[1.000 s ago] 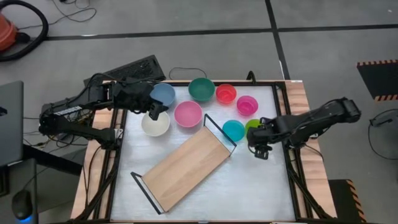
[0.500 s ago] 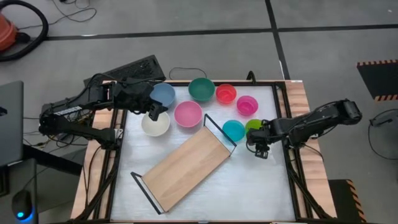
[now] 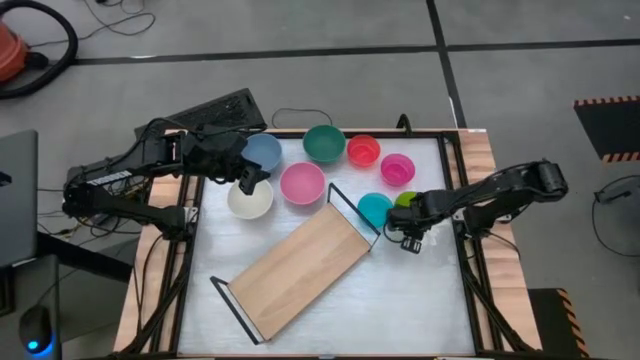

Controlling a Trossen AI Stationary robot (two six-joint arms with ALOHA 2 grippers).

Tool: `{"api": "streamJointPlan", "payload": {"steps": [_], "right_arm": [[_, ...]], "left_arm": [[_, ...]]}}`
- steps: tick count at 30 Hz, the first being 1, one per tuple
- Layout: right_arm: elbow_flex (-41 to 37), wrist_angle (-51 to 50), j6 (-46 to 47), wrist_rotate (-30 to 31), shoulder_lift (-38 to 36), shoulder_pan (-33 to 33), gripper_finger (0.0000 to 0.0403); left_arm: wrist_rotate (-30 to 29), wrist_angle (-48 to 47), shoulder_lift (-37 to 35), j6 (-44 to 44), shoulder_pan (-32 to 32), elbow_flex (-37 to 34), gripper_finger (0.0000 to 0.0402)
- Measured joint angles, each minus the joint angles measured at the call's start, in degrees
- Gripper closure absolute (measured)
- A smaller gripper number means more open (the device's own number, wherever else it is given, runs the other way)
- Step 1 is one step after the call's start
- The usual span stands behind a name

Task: Place and stack bowls onto a shelf
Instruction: Put the transparent green bowl on the shelf

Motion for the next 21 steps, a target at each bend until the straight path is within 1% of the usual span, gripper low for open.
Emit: {"api": "streamJointPlan", "payload": {"steps": [2,3,4,8,13,17,19,21], "right_arm": [[0.0,0.2,0.9,-0.5,1.5,-0.5,0.0353],[0.2,0.1,1.5,-0.5,1.9,-0.5,0.0374],[0.2,-0.1,1.7,-0.6,2.0,-0.4,0.0381],[2.7,-2.3,2.6,-1.0,0.3,0.1,0.0381],[10.4,-11.7,3.0,-1.0,-5.6,0.9,0.0381],[20.7,-18.6,1.8,-1.0,-9.6,1.1,0.0381],[27.0,-19.7,-1.0,-0.9,-11.0,1.1,0.0381],[33.3,-18.7,-4.8,-0.9,-11.5,1.1,0.0381]], "left_arm": [[0.0,0.0,0.0,0.2,0.0,0.0,0.0191],[0.0,0.0,0.0,0.7,0.0,0.0,0.0191],[0.0,0.0,0.0,1.4,0.0,0.0,0.0191],[0.2,0.0,0.0,5.5,0.0,0.0,0.0191],[0.2,0.7,0.0,14.9,0.0,0.0,0.0191],[0.9,2.1,0.0,26.4,0.0,0.0,0.0191],[1.1,4.0,0.0,34.1,0.0,0.0,0.0191],[1.3,6.5,0.0,43.2,0.0,0.0,0.0191]]}}
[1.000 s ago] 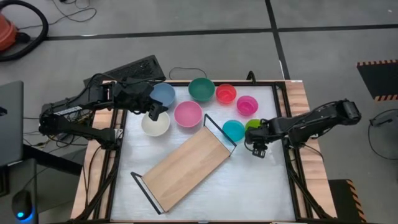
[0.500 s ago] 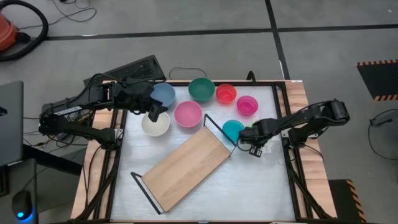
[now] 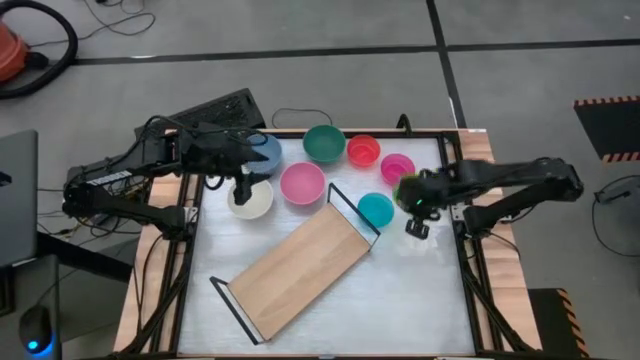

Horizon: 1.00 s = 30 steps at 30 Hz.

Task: Place and stack bowls onto a shelf
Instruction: Put the transparent green bowl on the shelf

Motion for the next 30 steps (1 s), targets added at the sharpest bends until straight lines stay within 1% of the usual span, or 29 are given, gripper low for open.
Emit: {"api": "streamJointPlan", "payload": {"steps": [3,5,7,8,11,14,16,18,20,22,24,25,26,28,30], "right_arm": [[8.4,3.7,-6.2,-0.1,0.1,-0.2,0.0381],[12.8,8.2,-11.0,-2.6,1.0,-0.2,0.0381],[15.8,13.2,-16.3,-6.9,1.5,-0.2,0.0381],[16.9,15.7,-18.9,-9.9,2.2,-0.2,0.0381],[19.4,24.4,-25.5,-20.5,3.3,-0.2,0.0381],[21.3,32.5,-28.1,-30.5,5.1,-0.2,0.0381],[21.9,35.1,-28.7,-36.4,5.8,-0.7,0.0381],[22.6,43.7,-27.9,-42.0,6.9,-1.3,0.0381],[22.4,49.5,-24.8,-48.7,7.7,-2.4,0.0381],[22.8,60.3,-20.6,-55.4,9.9,-2.9,0.0381],[22.4,65.7,-14.8,-60.4,11.8,-3.7,0.0381],[22.4,70.0,-12.4,-62.3,13.5,-3.9,0.0381],[22.6,73.9,-10.5,-63.2,15.1,-4.0,0.0381],[22.2,78.4,-6.1,-66.2,17.6,-4.4,0.0381],[22.5,86.2,-2.2,-67.3,20.6,-4.6,0.0381]], "left_arm": [[0.5,5.0,0.0,13.6,-0.1,0.0,0.0191],[0.8,8.2,0.0,19.0,-0.2,0.0,0.0191],[1.5,11.4,0.0,21.7,-0.5,0.0,0.0191],[3.1,13.0,0.0,22.4,-0.6,0.0,0.0191],[11.0,18.4,0.0,22.7,-0.7,0.0,0.0191],[20.2,25.1,0.0,18.2,-0.7,0.0,0.0191],[25.7,29.7,0.0,13.0,-0.7,0.0,0.0191],[30.5,33.9,0.0,8.3,-0.7,0.0,0.0191],[34.3,38.0,0.0,3.8,-0.7,0.0,0.0191],[37.0,41.5,0.0,-0.5,-0.7,0.0,0.0191],[38.4,44.3,0.0,-5.0,-0.8,0.0,0.0191],[38.9,45.1,0.0,-6.9,-0.8,0.0,0.0191],[39.3,45.6,0.0,-8.5,-0.8,0.0,0.0191],[39.9,46.6,0.1,-11.4,-0.8,0.0,0.0191],[40.2,46.9,0.8,-13.6,-1.0,0.0,0.0191]]}}
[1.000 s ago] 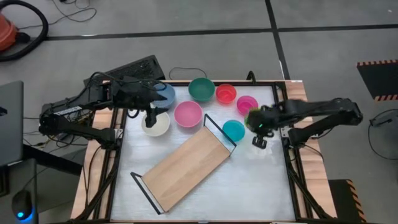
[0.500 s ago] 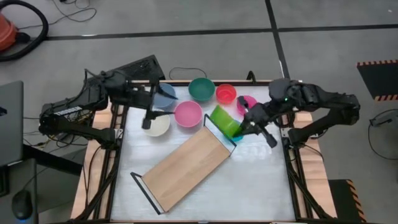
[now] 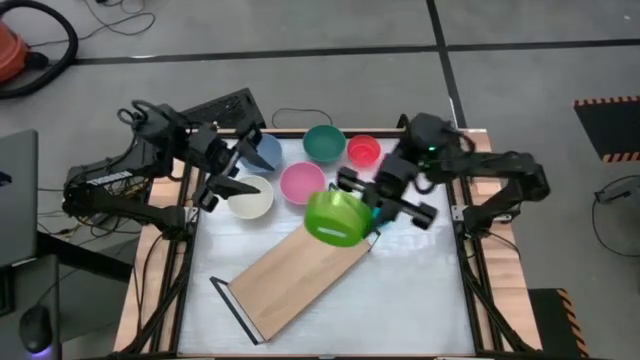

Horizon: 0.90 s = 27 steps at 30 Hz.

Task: Place and stack bowls onto a shelf
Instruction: Put the transparent green bowl on the shelf

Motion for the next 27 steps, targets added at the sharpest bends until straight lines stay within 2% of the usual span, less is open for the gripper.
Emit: {"api": "streamJointPlan", "payload": {"steps": [4,8,11,17,23,27], "right_arm": [[0.0,13.5,9.9,-3.2,4.9,-0.6,0.0381],[0.3,21.4,17.0,-4.5,8.2,-0.5,0.0381],[1.5,22.4,18.1,-4.8,9.6,-0.2,0.0381],[2.9,22.1,18.4,-5.8,10.2,0.5,0.0381],[3.4,22.3,18.0,-5.8,10.5,0.4,0.0381],[3.4,22.1,18.5,-5.8,10.5,0.5,0.0381]], "left_arm": [[3.6,0.2,3.0,-4.6,-1.0,0.0,0.0191],[6.6,1.1,6.0,-6.1,-2.3,0.0,0.0191],[7.4,3.0,7.7,-6.3,-3.1,0.0,0.0191],[13.0,10.0,9.5,-8.5,-4.5,0.0,0.0191],[14.0,18.6,11.6,-9.7,-6.1,0.0,0.0191],[14.7,19.2,13.2,-10.6,-6.3,0.0,0.0199]]}}
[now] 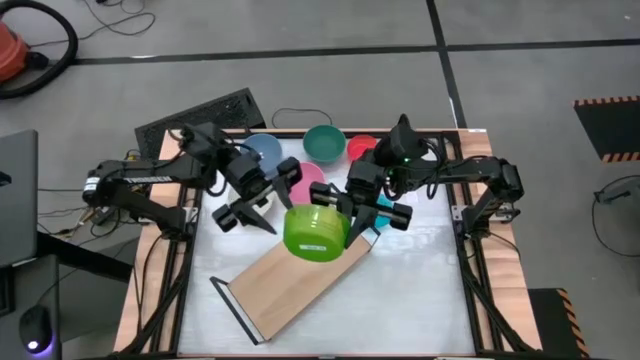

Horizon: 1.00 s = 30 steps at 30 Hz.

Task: Place and stack bowls onto a shelf
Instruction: Put the transparent green bowl on the shelf

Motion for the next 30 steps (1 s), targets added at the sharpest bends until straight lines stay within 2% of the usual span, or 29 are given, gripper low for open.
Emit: {"api": "streamJointPlan", "payload": {"steps": [3,11,16,24,30], "right_arm": [[0.0,0.1,0.0,0.0,0.0,0.1,0.0381],[0.0,0.1,0.0,0.0,0.0,0.4,0.0371],[0.0,-0.3,0.0,0.0,0.0,0.4,0.0358],[0.0,0.0,0.0,-0.1,0.0,-0.5,0.0370],[0.0,0.1,0.0,-0.1,-0.1,-0.5,0.0373]], "left_arm": [[-0.2,0.6,0.9,0.0,-0.2,0.0,0.0233],[1.2,1.7,1.1,1.7,-0.3,0.0,0.0387],[1.6,2.9,1.1,1.6,-0.2,0.0,0.0396],[1.5,4.1,1.1,2.8,-0.2,0.0,0.0401],[-0.8,4.3,1.1,-2.7,-0.3,0.0,0.0401]]}}
